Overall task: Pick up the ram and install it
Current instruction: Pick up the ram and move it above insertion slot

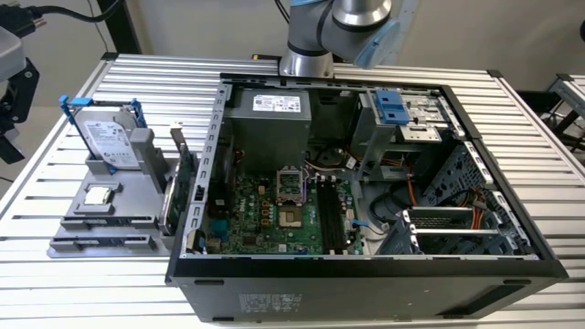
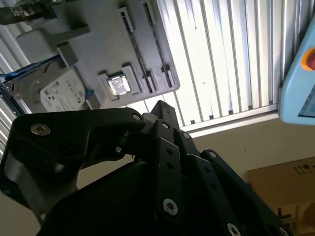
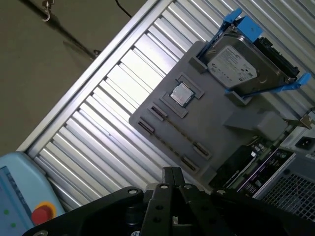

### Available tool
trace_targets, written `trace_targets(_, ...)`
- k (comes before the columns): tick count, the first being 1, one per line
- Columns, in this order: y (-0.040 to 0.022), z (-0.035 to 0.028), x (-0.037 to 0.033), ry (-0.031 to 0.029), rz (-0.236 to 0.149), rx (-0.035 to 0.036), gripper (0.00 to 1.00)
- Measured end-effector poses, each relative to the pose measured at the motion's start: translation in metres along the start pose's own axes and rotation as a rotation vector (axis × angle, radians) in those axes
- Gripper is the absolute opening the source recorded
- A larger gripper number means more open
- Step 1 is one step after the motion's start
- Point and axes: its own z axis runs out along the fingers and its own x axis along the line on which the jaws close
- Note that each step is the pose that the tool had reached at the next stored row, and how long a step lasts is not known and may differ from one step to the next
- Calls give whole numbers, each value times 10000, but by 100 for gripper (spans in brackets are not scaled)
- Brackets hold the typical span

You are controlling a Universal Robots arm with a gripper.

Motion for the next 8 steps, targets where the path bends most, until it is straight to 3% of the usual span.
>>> trace_targets(8,-1,0,0,9,-189,-5,0)
